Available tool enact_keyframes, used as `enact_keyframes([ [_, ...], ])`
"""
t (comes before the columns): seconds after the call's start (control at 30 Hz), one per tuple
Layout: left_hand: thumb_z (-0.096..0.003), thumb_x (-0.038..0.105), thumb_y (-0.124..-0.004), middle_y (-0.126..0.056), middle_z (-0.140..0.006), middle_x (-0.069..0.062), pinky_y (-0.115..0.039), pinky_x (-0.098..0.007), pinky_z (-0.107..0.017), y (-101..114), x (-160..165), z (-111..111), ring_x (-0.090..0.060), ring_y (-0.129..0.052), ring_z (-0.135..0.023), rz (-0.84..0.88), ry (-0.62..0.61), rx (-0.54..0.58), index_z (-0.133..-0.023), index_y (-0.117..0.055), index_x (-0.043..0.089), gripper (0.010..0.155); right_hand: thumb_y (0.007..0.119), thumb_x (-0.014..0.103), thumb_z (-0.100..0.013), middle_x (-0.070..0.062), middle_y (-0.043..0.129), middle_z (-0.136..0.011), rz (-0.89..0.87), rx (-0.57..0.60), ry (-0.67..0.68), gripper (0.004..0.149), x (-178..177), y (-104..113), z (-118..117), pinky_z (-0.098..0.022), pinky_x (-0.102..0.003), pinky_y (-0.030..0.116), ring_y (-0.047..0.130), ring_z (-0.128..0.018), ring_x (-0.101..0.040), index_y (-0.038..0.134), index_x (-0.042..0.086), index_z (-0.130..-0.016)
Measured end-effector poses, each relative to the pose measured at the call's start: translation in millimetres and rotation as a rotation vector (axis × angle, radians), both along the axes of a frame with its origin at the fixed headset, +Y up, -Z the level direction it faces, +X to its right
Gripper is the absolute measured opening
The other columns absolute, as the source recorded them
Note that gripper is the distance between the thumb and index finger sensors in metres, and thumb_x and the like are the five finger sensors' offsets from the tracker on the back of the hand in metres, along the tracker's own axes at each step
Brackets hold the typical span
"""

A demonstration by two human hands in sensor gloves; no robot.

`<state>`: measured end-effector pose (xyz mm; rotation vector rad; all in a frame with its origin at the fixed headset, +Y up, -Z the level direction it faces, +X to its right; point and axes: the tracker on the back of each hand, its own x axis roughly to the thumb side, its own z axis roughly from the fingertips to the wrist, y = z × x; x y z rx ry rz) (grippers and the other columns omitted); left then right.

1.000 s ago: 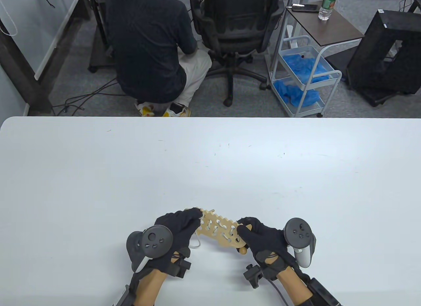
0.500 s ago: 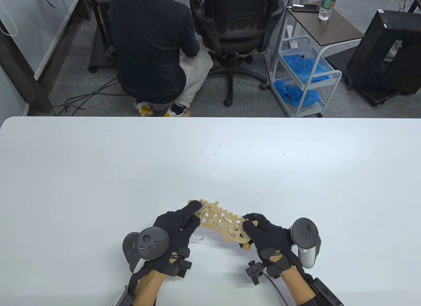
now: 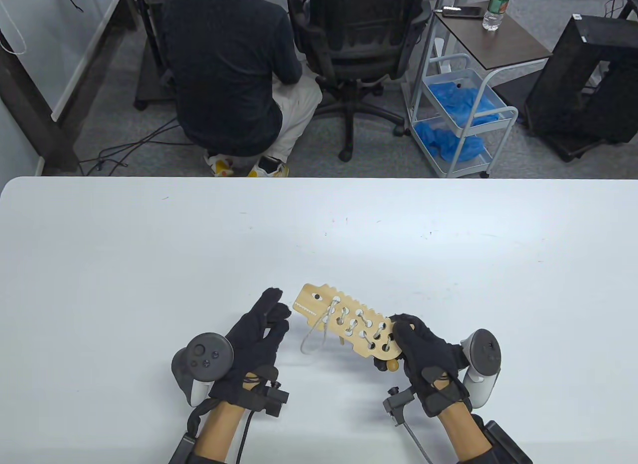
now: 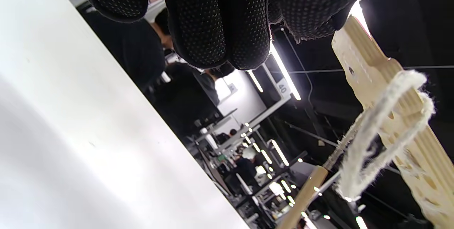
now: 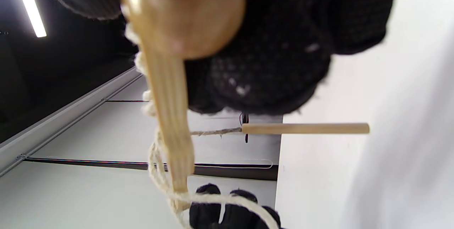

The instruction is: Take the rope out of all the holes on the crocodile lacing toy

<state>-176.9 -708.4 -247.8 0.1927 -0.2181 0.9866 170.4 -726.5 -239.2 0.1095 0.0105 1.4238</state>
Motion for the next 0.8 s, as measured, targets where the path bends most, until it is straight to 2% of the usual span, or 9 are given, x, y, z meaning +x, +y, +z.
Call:
enact_keyframes([
  [0.1, -0.0479, 0.043, -0.078, -0.089, -0.097, 0.001, -0.068, -0.061, -0.067, -1.7, 3.9, 0.2, -0.021, -0.09, -0.082, 0.04, -0.046, -0.035, -0.109, -0.061, 0.033, 0.064, 0.076, 0.043, -0.044, -0.016, 0.102, -0.048, -0.026, -0.002, 0.025, 0.047, -2.1, -0.7, 0.0, -0.035, -0.054, 0.084, 0.104, -0.025, -0.028, 0.082, 0.007, -0.073],
  [0.23, -0.0475, 0.042, -0.079, -0.089, -0.098, 0.001, -0.068, -0.062, -0.068, -2.1, 11.3, 0.5, -0.022, -0.088, -0.084, 0.009, -0.111, -0.038, -0.106, -0.066, 0.035, 0.06, 0.076, 0.044, -0.044, -0.016, 0.102, -0.046, -0.065, -0.004, 0.074, 0.048, -6.3, -2.0, -0.1, -0.035, -0.054, 0.085, 0.104, -0.024, -0.027, 0.083, 0.007, -0.072],
  [0.4, -0.0459, 0.048, -0.082, -0.08, -0.107, -0.002, -0.06, -0.067, -0.071, -7.6, 23.6, -1.5, -0.028, -0.078, -0.095, -0.004, -0.319, -0.109, -0.107, -0.067, 0.037, 0.064, 0.076, 0.044, -0.044, -0.016, 0.102, -0.046, -0.108, 0.007, 0.148, 0.047, -13.9, -0.9, 0.8, -0.035, -0.054, 0.085, 0.104, -0.024, -0.027, 0.083, 0.007, -0.072],
  [0.47, -0.0451, 0.048, -0.083, -0.081, -0.106, -0.002, -0.06, -0.068, -0.071, -8.4, 28.0, -0.3, -0.028, -0.078, -0.095, -0.026, -0.35, -0.122, -0.109, -0.065, 0.036, 0.067, 0.076, 0.044, -0.044, -0.016, 0.102, -0.046, -0.112, 0.012, 0.167, 0.047, -16.3, 0.0, 1.5, -0.035, -0.054, 0.085, 0.104, -0.024, -0.027, 0.083, 0.007, -0.073],
  [0.63, -0.0447, 0.047, -0.084, -0.087, -0.1, 0.0, -0.061, -0.068, -0.07, -6.7, 34.6, 3.4, -0.027, -0.082, -0.09, -0.019, -0.378, -0.117, -0.105, -0.071, 0.037, 0.062, 0.076, 0.044, -0.044, -0.016, 0.102, -0.046, -0.12, 0.023, 0.196, 0.047, -21.2, 1.4, 2.9, -0.035, -0.054, 0.085, 0.104, -0.024, -0.027, 0.083, 0.007, -0.073],
  [0.8, -0.045, 0.045, -0.085, -0.089, -0.096, 0.001, -0.063, -0.066, -0.07, -5.9, 37.4, 5.6, -0.024, -0.085, -0.087, -0.048, -0.351, -0.109, -0.102, -0.074, 0.037, 0.059, 0.076, 0.044, -0.044, -0.016, 0.102, -0.046, -0.128, 0.028, 0.211, 0.048, -23.4, 1.7, 3.5, -0.035, -0.054, 0.085, 0.104, -0.024, -0.027, 0.083, 0.007, -0.073],
])
